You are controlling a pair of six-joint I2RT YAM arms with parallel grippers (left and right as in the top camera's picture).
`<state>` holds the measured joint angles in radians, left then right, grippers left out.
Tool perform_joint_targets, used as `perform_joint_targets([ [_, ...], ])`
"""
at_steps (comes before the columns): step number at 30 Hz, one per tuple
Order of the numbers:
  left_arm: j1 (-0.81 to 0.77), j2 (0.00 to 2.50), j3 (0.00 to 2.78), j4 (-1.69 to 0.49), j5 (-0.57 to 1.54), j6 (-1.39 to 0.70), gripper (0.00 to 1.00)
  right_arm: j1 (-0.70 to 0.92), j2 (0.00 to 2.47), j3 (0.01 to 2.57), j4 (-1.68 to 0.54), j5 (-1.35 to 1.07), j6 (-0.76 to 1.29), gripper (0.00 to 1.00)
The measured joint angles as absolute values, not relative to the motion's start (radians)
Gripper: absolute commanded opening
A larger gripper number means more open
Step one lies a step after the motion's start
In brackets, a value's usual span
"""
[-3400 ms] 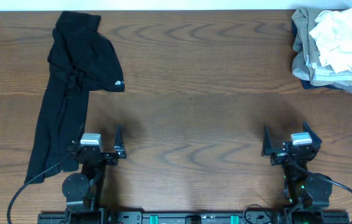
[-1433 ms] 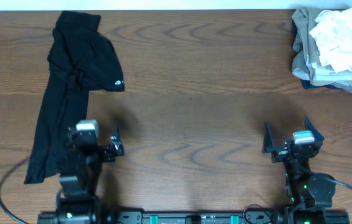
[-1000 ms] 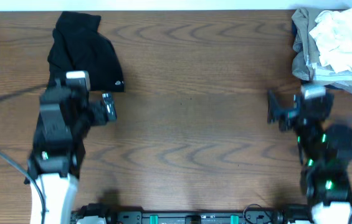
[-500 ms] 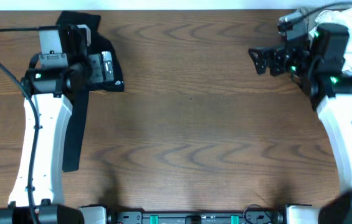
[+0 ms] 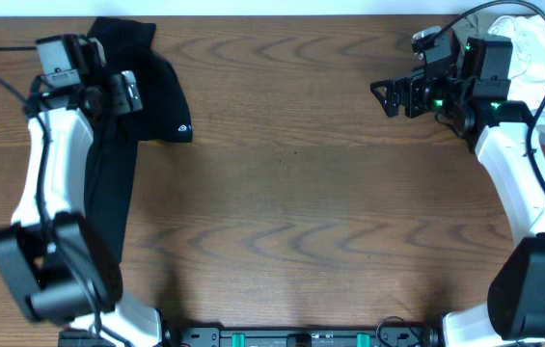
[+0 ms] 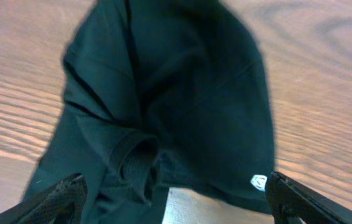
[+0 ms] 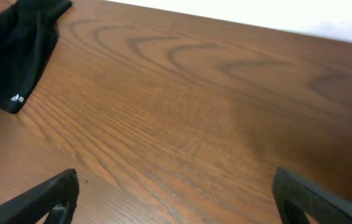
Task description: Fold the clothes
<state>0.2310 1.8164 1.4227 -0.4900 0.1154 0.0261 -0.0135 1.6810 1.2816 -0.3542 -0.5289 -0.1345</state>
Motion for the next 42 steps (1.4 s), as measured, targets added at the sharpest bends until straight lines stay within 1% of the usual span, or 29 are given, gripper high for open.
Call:
perform_joint_targets([
  [3,0.231,1.888,1.423,-0.464,0.088,0.027,0.90,-0.010,1.695,1.281,-0.357,-0.530,-0.134,0.94],
  [6,0.231,1.943,1.423,-0.460,0.047,0.029,0.83,0.007,1.698,1.281,-0.358,-0.531,-0.134,0.91],
  [8,0.231,1.966,1.423,-0.459,0.018,0.033,0.73,0.015,1.698,1.280,-0.358,-0.532,-0.134,0.91],
  [10,0.231,1.991,1.423,-0.458,-0.013,0.030,0.59,0.019,1.698,1.276,-0.358,-0.533,-0.134,0.90],
  [11,0.231,2.003,1.423,-0.457,-0.027,0.033,0.49,0.019,1.698,1.273,-0.358,-0.534,-0.134,0.89],
  [13,0.231,2.016,1.423,-0.456,-0.041,0.039,0.41,0.019,1.698,1.270,-0.356,-0.534,-0.134,0.89],
  [15,0.231,2.020,1.423,-0.448,-0.052,0.035,0.31,0.019,1.698,1.268,-0.353,-0.534,-0.134,0.89],
  [19,0.231,2.020,1.423,-0.432,-0.061,0.027,0.06,0.019,1.698,1.268,-0.341,-0.535,-0.134,0.88],
  [26,0.231,2.011,1.423,-0.444,-0.064,0.018,0.06,0.019,1.698,1.267,-0.339,-0.535,-0.134,0.84],
  [29,0.229,1.964,1.423,-0.468,-0.067,-0.007,0.06,0.019,1.698,1.267,-0.339,-0.535,-0.134,0.84],
  [33,0.209,1.792,1.425,-0.471,-0.068,-0.035,0.06,0.019,1.698,1.267,-0.339,-0.535,-0.134,0.82],
  [38,0.136,1.541,1.458,-0.453,-0.074,-0.052,0.06,0.020,1.698,1.267,-0.339,-0.535,-0.133,0.82],
  [42,0.081,1.413,1.467,-0.411,-0.075,-0.054,0.06,0.026,1.698,1.267,-0.339,-0.535,-0.131,0.82],
])
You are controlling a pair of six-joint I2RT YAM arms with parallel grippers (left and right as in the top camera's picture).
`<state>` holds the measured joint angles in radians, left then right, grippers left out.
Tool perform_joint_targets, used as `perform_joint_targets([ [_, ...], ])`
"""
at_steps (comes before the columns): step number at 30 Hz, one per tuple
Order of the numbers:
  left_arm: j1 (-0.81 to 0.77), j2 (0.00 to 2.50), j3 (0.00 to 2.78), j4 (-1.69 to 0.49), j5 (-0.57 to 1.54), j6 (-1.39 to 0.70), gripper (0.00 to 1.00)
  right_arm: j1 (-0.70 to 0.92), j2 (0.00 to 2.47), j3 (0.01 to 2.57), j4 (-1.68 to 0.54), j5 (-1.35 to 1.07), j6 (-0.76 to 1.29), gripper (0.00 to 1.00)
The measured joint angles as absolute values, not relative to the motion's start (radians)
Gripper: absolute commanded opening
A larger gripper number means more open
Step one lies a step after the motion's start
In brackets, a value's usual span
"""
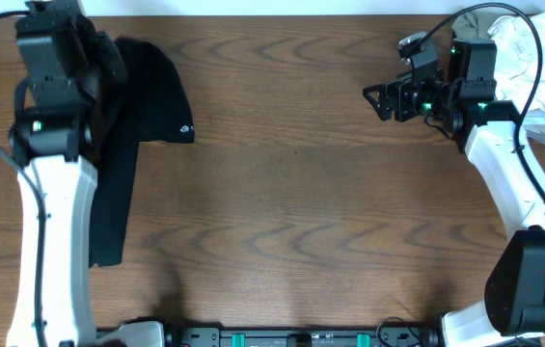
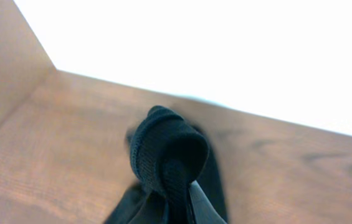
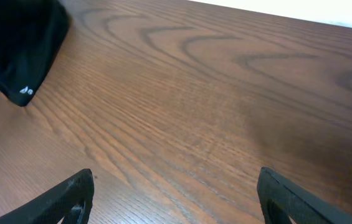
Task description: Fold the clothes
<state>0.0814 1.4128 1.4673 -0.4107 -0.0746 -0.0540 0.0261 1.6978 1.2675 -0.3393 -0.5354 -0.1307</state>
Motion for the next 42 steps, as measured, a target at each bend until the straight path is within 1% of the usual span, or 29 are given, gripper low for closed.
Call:
perform_joint_targets([
  [3,0.051,1.367,1.468,-0.364,-0.069,-0.056,0.06,0.040,1.698,1.267,-0.339,-0.535,-0.131,0.83],
  [8,0.004,1.365,1.467,-0.279,-0.048,-0.075,0.06,0.089,1.698,1.267,-0.340,-0.535,-0.131,0.84],
  [14,-0.052,1.384,1.467,-0.134,0.036,-0.117,0.06,0.147,1.698,1.267,-0.340,-0.543,-0.110,0.86],
  [22,-0.163,1.403,1.467,0.010,0.105,-0.184,0.06,0.158,1.698,1.267,-0.348,-0.548,-0.075,0.87],
  [29,-0.298,1.396,1.467,0.008,0.121,-0.192,0.06,0.155,1.698,1.267,-0.352,-0.555,-0.067,0.87],
  [34,-0.381,1.330,1.465,-0.038,0.128,-0.192,0.06,0.109,1.680,1.266,-0.391,-0.589,-0.056,0.87],
  [38,-0.454,1.254,1.465,-0.059,0.128,-0.192,0.06,0.039,1.594,1.264,-0.454,-0.596,-0.051,0.87],
  [42,-0.529,1.243,1.467,-0.100,0.128,-0.192,0.06,-0.012,1.468,1.264,-0.512,-0.599,-0.051,0.90],
])
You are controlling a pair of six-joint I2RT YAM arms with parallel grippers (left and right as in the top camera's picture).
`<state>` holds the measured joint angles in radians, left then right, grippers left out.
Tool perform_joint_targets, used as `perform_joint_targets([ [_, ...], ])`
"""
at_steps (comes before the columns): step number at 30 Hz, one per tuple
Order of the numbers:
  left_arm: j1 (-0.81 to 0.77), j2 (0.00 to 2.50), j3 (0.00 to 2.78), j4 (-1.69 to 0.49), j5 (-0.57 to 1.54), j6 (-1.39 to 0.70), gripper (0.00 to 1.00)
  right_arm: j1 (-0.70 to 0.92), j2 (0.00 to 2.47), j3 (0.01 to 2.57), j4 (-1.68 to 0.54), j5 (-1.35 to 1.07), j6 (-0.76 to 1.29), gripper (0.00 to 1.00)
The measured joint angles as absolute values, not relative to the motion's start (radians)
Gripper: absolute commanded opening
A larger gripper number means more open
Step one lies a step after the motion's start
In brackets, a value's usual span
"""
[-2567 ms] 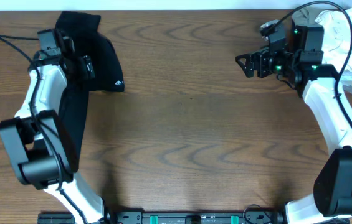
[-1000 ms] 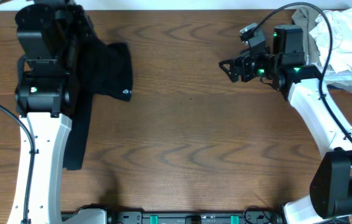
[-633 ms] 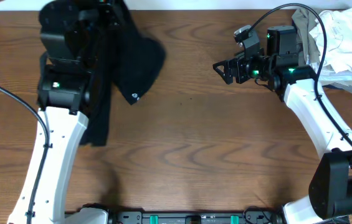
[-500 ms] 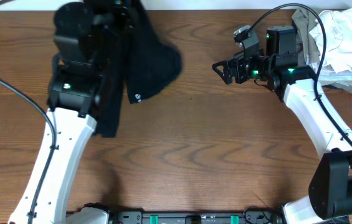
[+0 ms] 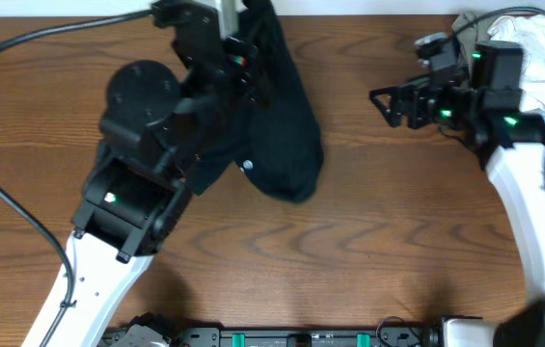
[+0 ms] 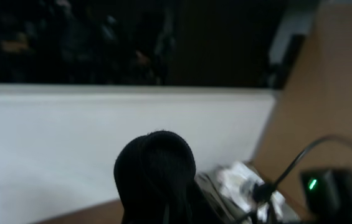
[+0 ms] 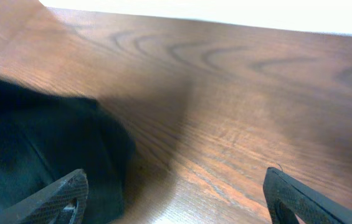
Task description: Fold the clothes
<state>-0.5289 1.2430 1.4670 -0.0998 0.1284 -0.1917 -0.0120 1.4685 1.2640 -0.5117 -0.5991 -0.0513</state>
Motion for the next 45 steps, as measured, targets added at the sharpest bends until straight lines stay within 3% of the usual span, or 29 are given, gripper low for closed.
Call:
perform_joint_targets([
  [6,-0.573,1.386,1.467,-0.126,0.141,-0.192,0.06,-0.026,1.364,1.264,-0.614,-0.614,-0.117,0.94],
  [13,-0.573,1.452,1.464,-0.161,0.152,-0.192,0.06,-0.025,1.425,1.263,-0.659,-0.737,-0.268,0.95],
  [32,-0.573,1.432,1.464,-0.467,0.232,-0.191,0.06,0.133,1.641,1.262,-0.218,-1.005,-0.400,0.91],
  [41,-0.573,1.408,1.464,-0.517,0.234,-0.190,0.06,0.192,1.729,1.262,-0.131,-1.118,-0.416,0.62],
  [43,-0.573,1.408,1.464,-0.517,0.234,-0.186,0.06,0.206,1.742,1.262,-0.126,-1.140,-0.420,0.44],
  [44,-0.573,1.408,1.464,-0.517,0.234,-0.185,0.06,0.210,1.744,1.262,-0.125,-1.150,-0.420,0.22],
  [45,-0.573,1.408,1.464,-0.518,0.234,-0.182,0.06,0.214,1.745,1.261,-0.119,-1.155,-0.416,0.09],
])
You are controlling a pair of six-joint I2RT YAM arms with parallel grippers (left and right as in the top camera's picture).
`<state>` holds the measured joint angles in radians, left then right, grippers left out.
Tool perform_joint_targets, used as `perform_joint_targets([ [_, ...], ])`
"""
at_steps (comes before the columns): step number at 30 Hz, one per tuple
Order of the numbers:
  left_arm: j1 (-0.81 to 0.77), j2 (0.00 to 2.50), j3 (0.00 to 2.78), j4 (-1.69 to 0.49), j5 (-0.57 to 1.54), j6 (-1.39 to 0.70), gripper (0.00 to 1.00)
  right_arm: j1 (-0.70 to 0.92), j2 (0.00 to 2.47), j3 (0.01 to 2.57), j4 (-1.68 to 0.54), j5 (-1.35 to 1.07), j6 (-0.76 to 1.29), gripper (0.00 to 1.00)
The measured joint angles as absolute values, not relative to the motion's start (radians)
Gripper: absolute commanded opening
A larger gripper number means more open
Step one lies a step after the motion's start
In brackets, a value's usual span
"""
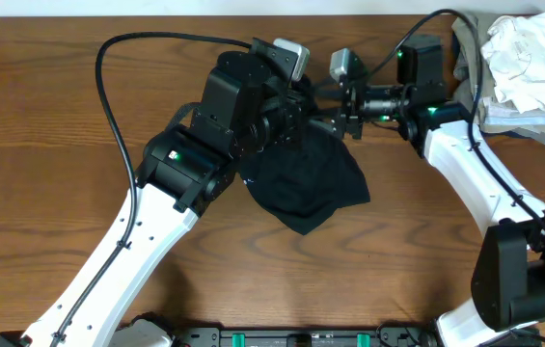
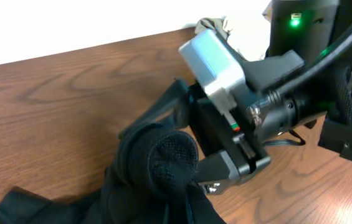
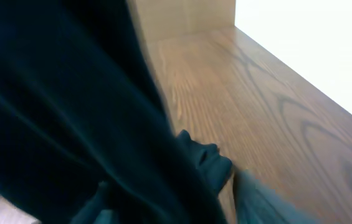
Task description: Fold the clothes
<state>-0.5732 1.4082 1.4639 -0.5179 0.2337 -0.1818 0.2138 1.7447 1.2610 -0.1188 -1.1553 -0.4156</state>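
A black garment [image 1: 306,183] hangs bunched over the table's middle, its lower part spread on the wood. My left gripper [image 1: 289,114] is raised and shut on its top fold; the left wrist view shows that fold [image 2: 163,158] wrapped over the gripper [image 2: 180,202], hiding the fingers. My right gripper [image 1: 345,108] has come in from the right against the same bunch. It stands open, with black cloth [image 3: 70,112] filling the space between its blurred fingers [image 3: 256,199]. The left wrist view shows the right gripper [image 2: 207,137] straddling the fold.
A heap of crumpled white cloth [image 1: 528,53] lies at the back right corner, on grey fabric [image 1: 504,116]. Black cables [image 1: 156,43] loop over the back of the wooden table [image 1: 60,145]. The two arms sit close together at the centre back.
My left gripper has moved the garment right and lower, to the centre. My right gripper, which stood clear of it at the right, is now against the bunch with cloth between its open fingers.
The garment lay at the back left with my left gripper open over it. Then the gripper was shut on a fold and lifted. Then it held the garment hanging further right, and now my open right gripper meets it at the centre.
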Motion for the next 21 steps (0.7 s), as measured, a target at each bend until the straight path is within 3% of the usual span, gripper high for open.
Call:
perform_joint_targets([
  [1,-0.573,1.408,1.464,-0.521,0.234,-0.179,0.05,0.215,1.745,1.261,-0.111,-1.161,-0.407,0.01],
  [8,-0.529,1.408,1.464,-0.582,0.196,-0.161,0.07,0.156,1.744,1.261,-0.019,-1.162,-0.255,0.01],
  [14,-0.389,1.416,1.464,-0.632,0.148,-0.127,0.34,0.000,1.734,1.261,-0.016,-1.068,-0.133,0.01],
  [21,-0.249,1.558,1.466,-0.674,0.123,-0.035,0.44,-0.072,1.734,1.261,-0.083,-0.909,-0.095,0.01],
])
